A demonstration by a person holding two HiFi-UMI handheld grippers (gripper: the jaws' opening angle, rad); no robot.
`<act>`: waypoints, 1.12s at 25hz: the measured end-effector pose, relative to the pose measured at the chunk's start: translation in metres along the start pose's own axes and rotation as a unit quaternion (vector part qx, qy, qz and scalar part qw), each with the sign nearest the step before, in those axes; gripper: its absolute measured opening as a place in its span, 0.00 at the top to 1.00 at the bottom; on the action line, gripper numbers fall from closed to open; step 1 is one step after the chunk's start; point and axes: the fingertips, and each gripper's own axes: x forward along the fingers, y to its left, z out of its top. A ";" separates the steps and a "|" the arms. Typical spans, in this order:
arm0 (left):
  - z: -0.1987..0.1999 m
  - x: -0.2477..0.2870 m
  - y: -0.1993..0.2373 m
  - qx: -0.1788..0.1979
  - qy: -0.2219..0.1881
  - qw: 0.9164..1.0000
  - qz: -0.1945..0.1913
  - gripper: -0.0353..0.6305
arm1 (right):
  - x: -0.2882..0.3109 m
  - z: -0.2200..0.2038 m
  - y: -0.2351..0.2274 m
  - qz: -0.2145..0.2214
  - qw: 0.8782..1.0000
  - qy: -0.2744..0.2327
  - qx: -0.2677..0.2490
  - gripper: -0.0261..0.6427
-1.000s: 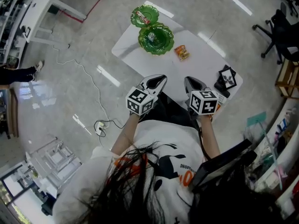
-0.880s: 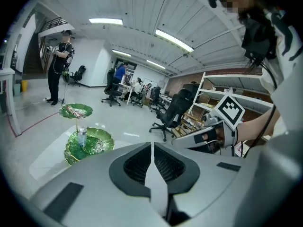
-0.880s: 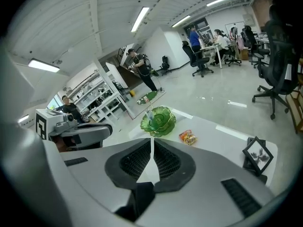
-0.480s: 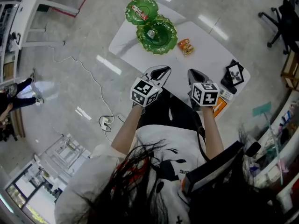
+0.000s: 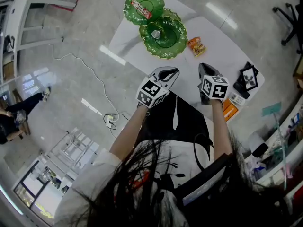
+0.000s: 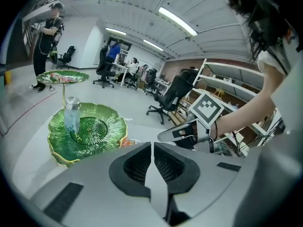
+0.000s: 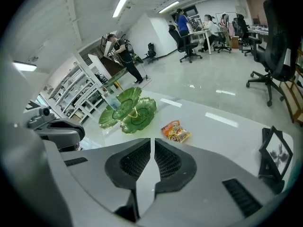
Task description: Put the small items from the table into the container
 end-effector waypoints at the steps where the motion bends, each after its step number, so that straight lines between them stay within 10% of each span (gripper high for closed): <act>1: -0.006 0.005 0.003 0.001 0.007 1.000 -0.004 0.93 | 0.007 -0.003 -0.005 -0.001 1.000 0.005 0.000 0.91; 14: -0.043 0.033 0.023 0.004 0.059 0.998 -0.038 0.93 | 0.074 -0.023 -0.046 -0.032 0.998 0.045 -0.017 0.72; 28: -0.062 0.048 0.027 -0.002 0.077 0.996 -0.048 0.93 | 0.136 -0.006 -0.092 -0.039 0.977 0.107 -0.182 0.64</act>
